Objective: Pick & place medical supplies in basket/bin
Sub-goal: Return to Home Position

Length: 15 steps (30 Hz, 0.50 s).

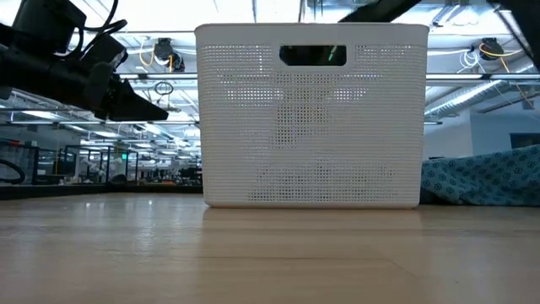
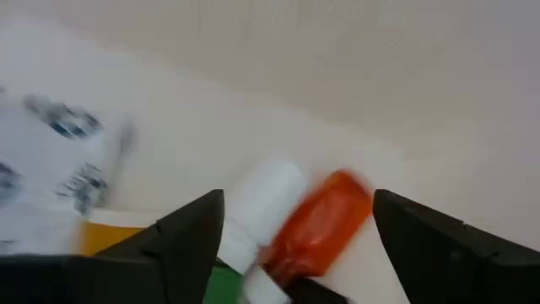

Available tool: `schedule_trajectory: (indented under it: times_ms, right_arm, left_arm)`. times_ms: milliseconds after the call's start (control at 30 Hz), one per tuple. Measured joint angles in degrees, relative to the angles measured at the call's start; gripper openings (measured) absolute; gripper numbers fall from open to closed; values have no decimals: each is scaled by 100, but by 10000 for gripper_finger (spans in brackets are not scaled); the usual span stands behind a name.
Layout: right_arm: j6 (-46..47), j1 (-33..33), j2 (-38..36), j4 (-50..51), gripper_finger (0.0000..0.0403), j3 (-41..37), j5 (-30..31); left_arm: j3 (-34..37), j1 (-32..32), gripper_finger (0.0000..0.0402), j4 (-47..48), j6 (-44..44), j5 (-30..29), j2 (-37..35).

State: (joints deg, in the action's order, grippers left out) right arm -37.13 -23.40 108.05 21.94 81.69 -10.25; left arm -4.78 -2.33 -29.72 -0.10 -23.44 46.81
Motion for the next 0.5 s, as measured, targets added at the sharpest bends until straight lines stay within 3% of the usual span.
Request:
schedule_trajectory:
  times_ms: [200, 300, 433, 500]
  right_arm:
    - [206, -11, -1665, 356, 234, 0, -1014]
    - [617, -7, -2553, 322, 163, -125, -1266]
    - [792, -11, -3666, 40, 36, -943, -1258]
    - [868, -11, -4152, -220, 13, -1596, -1233]
  left_arm:
    - [0, 7, 37, -2, 2, -101, 0]
    - [0, 7, 36, 81, -11, -193, 0]
    - [0, 6, 7, 174, 48, -59, 2]
    - [0, 7, 6, 150, 73, -76, 2]
